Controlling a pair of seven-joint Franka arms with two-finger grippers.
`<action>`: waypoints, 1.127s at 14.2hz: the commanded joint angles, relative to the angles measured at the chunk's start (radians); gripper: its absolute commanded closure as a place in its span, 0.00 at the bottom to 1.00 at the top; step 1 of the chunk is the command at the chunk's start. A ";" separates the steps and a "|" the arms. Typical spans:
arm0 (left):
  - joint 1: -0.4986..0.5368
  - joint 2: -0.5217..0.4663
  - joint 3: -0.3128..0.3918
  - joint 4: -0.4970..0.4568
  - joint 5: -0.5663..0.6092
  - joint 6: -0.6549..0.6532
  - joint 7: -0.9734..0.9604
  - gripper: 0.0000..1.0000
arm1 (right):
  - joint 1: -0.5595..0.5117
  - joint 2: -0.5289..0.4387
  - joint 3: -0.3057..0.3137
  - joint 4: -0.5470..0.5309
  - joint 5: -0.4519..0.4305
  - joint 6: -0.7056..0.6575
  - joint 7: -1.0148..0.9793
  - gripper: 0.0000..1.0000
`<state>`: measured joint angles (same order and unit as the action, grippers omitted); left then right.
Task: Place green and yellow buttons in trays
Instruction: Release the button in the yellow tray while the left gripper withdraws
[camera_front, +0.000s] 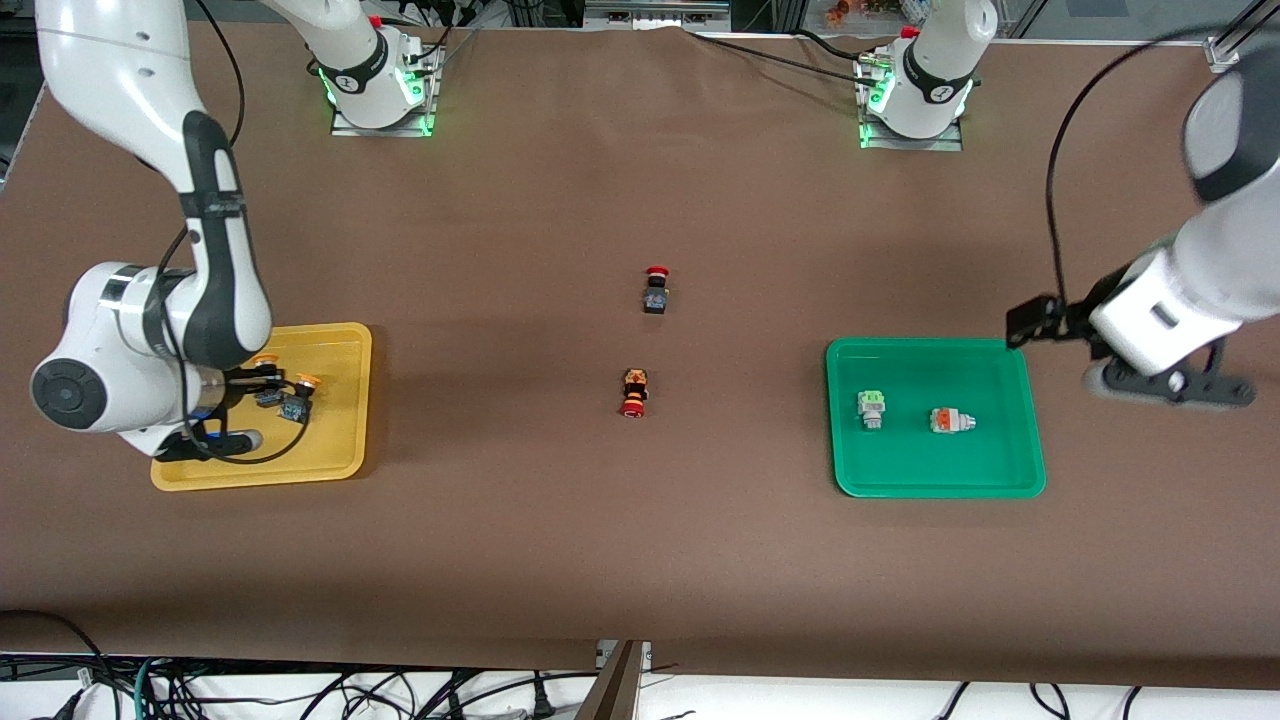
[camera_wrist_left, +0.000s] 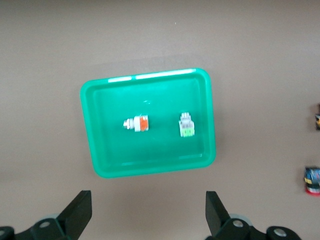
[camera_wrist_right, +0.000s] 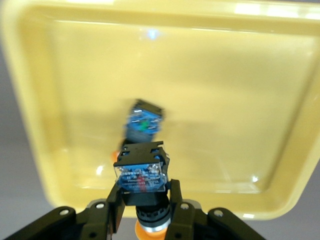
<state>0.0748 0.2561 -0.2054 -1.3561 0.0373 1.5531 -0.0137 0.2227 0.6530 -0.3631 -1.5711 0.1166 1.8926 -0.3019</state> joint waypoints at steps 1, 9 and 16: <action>-0.007 -0.177 0.030 -0.201 -0.033 0.092 0.026 0.00 | -0.040 0.030 0.010 0.006 -0.005 0.035 -0.075 1.00; 0.002 -0.344 0.064 -0.357 -0.043 0.154 -0.072 0.00 | -0.033 0.004 0.016 0.112 0.113 -0.074 -0.093 0.00; 0.054 -0.340 0.083 -0.276 -0.091 0.059 -0.089 0.00 | -0.022 -0.024 0.035 0.230 0.126 -0.205 0.012 0.00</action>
<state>0.0911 -0.0760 -0.1246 -1.6515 -0.0110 1.6409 -0.1119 0.2045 0.6419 -0.3461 -1.3508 0.2285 1.7067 -0.3219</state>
